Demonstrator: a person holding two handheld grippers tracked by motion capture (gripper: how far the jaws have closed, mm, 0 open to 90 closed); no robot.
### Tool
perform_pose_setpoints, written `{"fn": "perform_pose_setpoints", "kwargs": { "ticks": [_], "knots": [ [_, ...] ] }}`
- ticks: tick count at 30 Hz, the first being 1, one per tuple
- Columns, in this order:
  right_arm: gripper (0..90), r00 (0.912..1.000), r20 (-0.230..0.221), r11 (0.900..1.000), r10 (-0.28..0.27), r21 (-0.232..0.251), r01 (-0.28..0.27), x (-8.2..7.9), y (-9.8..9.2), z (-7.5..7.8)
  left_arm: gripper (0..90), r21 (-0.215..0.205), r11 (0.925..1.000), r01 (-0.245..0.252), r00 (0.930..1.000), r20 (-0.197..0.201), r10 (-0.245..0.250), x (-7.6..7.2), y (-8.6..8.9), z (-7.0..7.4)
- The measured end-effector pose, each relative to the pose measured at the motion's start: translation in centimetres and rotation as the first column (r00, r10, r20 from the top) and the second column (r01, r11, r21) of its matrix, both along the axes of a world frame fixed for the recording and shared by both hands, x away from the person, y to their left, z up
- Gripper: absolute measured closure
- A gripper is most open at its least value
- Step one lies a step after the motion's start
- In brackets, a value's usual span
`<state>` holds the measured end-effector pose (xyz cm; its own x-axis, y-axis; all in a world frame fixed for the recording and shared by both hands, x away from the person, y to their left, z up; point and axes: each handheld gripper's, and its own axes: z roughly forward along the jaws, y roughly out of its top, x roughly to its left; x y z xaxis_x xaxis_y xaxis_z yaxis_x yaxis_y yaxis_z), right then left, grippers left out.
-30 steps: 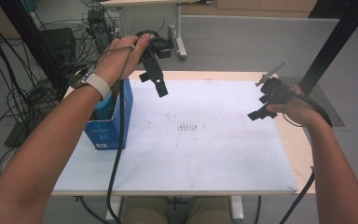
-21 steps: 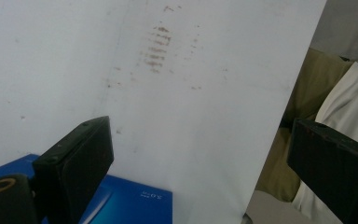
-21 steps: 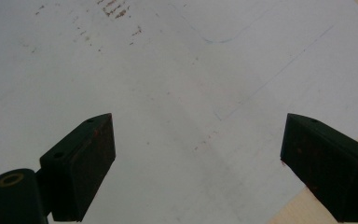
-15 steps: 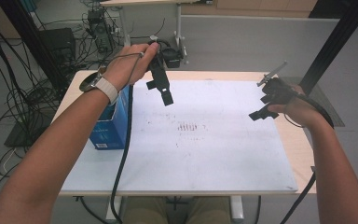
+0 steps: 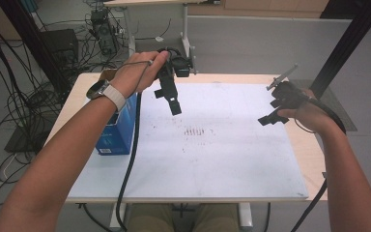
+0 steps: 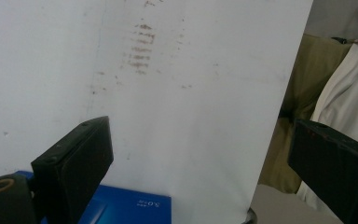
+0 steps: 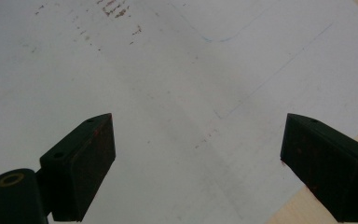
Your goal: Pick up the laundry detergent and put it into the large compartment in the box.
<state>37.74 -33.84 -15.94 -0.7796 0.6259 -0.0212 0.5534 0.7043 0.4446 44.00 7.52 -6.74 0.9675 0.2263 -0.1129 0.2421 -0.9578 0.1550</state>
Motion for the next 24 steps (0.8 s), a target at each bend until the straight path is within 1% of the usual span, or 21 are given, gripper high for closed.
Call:
{"fn": "perform_pose_setpoints", "kwargs": {
  "ticks": [2,6,10,19,21,24],
  "knots": [
    [9.9,1.0,-0.001,1.0,0.001,0.0,-0.001,0.0,0.0,-0.1,7.4,0.011,0.9999,0.01,0.9999,0.008,-0.01,-0.2,-0.3,-0.1],
    [9.9,1.0,-0.003,1.0,0.0,0.0,0.0,0.0,0.0,-0.2,7.3,0.014,0.9996,0.023,0.9997,-0.002,-0.023,-0.3,-0.7,-0.2],
    [9.9,1.0,-0.001,1.0,-0.002,0.0,0.002,-0.2,-0.1,-0.2,7.3,0.027,0.9991,0.033,0.9995,-0.002,-0.033,-0.4,-1.3,-0.4],
    [10.0,0.9999,0.0,1.0,-0.011,0.005,0.011,-0.5,-0.5,-0.1,7.3,0.024,0.9982,0.055,0.9985,-0.004,-0.055,-0.6,-1.8,-0.9],
    [9.9,0.9999,0.006,1.0,-0.011,0.002,0.011,-0.5,-0.4,-0.1,7.2,0.027,0.9979,0.059,0.9982,-0.005,-0.059,-0.7,-2.0,-1.0],
    [9.9,0.9999,0.006,1.0,-0.013,0.0,0.013,-0.5,-0.4,0.1,7.2,0.028,0.9979,0.059,0.9982,-0.007,-0.059,-0.7,-1.9,-1.2]
  ]
}}
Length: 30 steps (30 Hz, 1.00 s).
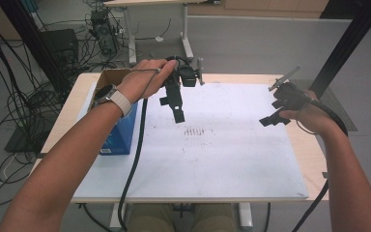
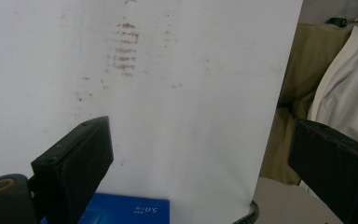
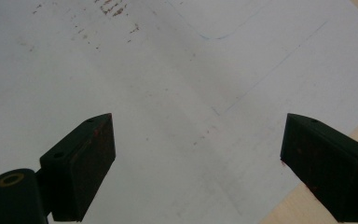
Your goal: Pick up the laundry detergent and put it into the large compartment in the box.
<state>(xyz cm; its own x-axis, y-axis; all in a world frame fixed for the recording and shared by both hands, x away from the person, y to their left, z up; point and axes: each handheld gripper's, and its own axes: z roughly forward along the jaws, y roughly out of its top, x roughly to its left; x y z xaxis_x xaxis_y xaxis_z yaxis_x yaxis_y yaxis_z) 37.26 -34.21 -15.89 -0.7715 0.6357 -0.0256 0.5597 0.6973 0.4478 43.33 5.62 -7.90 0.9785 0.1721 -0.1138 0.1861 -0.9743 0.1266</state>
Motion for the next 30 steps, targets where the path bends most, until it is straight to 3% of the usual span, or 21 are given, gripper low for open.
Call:
{"fn": "perform_pose_setpoints", "kwargs": {
  "ticks": [30],
  "knots": [
    [10.0,1.0,0.0,1.0,0.01,-0.001,-0.01,-0.04,0.44,-0.12,7.0,-0.001,0.9999,-0.01,0.9999,0.003,0.01,-0.23,0.43,-0.6]
  ]
}}
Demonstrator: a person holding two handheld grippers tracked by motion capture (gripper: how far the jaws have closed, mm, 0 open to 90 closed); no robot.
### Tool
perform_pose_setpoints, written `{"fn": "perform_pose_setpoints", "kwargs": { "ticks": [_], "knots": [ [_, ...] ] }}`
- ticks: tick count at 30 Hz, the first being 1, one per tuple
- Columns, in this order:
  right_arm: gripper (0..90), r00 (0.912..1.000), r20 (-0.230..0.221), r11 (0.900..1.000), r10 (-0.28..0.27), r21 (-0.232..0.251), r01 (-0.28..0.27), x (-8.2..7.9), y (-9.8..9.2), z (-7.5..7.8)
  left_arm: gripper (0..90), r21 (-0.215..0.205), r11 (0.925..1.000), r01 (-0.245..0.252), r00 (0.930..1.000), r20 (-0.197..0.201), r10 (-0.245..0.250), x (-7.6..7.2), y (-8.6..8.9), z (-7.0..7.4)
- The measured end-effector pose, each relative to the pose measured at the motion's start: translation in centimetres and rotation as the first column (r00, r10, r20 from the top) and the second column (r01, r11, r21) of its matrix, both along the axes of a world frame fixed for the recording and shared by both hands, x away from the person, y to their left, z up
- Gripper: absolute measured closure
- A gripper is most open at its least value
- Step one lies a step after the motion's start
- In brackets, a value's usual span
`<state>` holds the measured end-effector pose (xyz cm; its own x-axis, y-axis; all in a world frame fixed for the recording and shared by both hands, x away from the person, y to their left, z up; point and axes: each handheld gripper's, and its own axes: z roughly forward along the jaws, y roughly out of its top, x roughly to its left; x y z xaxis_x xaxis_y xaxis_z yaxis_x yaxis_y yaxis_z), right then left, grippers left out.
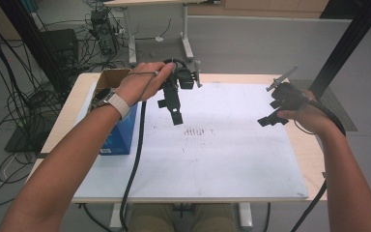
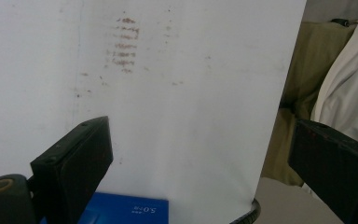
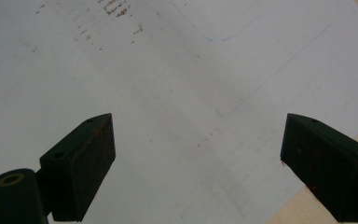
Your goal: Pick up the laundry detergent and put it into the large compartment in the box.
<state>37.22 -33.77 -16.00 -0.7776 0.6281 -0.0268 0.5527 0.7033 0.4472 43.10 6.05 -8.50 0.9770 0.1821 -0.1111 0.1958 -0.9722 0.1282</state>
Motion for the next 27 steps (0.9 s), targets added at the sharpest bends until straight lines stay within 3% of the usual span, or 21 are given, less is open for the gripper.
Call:
{"fn": "perform_pose_setpoints", "kwargs": {
  "ticks": [27],
  "knots": [
    [9.9,1.0,0.009,1.0,0.0,0.004,0.0,-0.32,-0.15,-0.14,6.9,-0.008,0.9999,-0.01,0.9999,-0.004,0.01,-0.12,0.06,-0.24]
  ]
}}
